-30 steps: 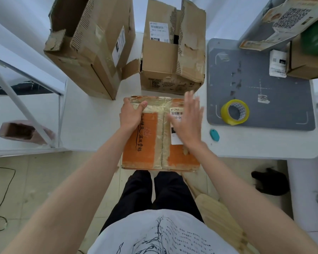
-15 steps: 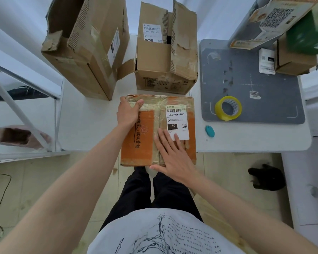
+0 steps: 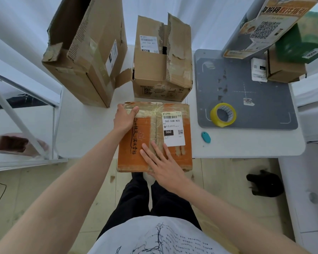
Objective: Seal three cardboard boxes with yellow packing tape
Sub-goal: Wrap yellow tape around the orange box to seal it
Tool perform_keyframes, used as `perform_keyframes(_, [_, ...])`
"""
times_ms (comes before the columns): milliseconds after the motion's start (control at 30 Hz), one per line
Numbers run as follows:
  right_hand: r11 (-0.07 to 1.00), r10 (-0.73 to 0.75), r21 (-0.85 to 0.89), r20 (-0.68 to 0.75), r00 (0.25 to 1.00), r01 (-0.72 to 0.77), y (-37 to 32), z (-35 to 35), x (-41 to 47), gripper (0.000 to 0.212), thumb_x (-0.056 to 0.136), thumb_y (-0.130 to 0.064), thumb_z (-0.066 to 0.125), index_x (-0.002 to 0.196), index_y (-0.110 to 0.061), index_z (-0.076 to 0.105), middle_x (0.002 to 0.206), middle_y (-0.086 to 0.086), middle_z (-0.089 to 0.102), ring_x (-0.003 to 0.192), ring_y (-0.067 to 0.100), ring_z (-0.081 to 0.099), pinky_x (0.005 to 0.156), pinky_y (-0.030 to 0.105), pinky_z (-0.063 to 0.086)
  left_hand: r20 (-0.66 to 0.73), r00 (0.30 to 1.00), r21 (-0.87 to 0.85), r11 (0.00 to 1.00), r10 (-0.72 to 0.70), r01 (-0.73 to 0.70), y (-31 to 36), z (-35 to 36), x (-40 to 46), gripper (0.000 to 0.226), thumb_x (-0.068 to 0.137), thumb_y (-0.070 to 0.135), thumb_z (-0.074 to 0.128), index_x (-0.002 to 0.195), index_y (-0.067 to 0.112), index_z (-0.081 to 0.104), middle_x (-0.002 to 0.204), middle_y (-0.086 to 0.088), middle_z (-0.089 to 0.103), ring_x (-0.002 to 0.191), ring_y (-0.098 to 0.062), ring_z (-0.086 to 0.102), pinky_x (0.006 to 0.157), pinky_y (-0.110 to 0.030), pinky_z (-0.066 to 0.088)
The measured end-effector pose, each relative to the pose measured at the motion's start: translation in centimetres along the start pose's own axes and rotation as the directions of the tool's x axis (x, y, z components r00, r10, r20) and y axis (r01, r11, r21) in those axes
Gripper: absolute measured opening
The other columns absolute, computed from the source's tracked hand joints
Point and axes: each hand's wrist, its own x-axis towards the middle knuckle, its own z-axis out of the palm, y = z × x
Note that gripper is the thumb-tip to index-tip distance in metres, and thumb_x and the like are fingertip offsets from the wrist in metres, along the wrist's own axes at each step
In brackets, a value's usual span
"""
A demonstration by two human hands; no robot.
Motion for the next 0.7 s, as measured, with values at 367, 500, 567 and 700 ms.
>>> perform_keyframes(367, [-0.03,0.728,0.868,0.359,0.584,-0.496,8.8,-3.3,-0.7,0.085,0.096,-0.048,0.063,0.161,-0.026,0.013,0.165,-0.001,0.027,0.148,0.02,0.031,0.12,0.048,0.032,0.288,0.955,-0.421,0.885,-0.077,0.198,-3.8,-0.9,-4.7,0.074,0.085,0.065,0.066,0.143,0.025,0.045,0.128,-0.006,0.068,0.104,-0.022,0.072,0.085,-0.04,0.059])
perform_keyframes(500, [-0.193,0.623,0.827,0.519,0.585,-0.528,8.9,-3.5,0.2,0.076,0.09,-0.056,0.067,0.15,-0.025,0.032,0.14,-0.006,0.057,0.124,0.019,0.057,0.108,0.047,0.047,0.296,0.948,-0.453,0.856,-0.119,0.249,-3.8,-0.2,-5.2,0.064,0.085,0.054,0.074,0.136,0.024,0.051,0.118,-0.005,0.072,0.1,-0.023,0.074,0.081,-0.04,0.061])
perform_keyframes(567, [-0.173,0.653,0.831,0.498,0.57,-0.528,8.7,-3.6,0.1,0.07,0.092,-0.052,0.067,0.148,-0.023,0.036,0.135,-0.006,0.059,0.122,0.019,0.058,0.106,0.046,0.049,0.296,0.949,-0.436,0.868,-0.111,0.238,-3.7,-0.2,-5.0,0.067,0.084,0.055,0.075,0.138,0.024,0.05,0.121,-0.006,0.071,0.101,-0.022,0.074,0.084,-0.042,0.061])
perform_keyframes(700, [-0.216,0.698,0.842,0.488,0.525,-0.495,8.9,-4.0,-1.6,0.061,0.092,-0.056,0.065,0.142,-0.025,0.046,0.13,-0.006,0.064,0.116,0.016,0.062,0.1,0.042,0.053,0.308,0.948,-0.386,0.901,-0.076,0.197,-2.3,0.0,-5.8,0.077,0.079,0.057,0.079,0.142,0.027,0.046,0.123,-0.003,0.07,0.102,-0.019,0.073,0.088,-0.044,0.06])
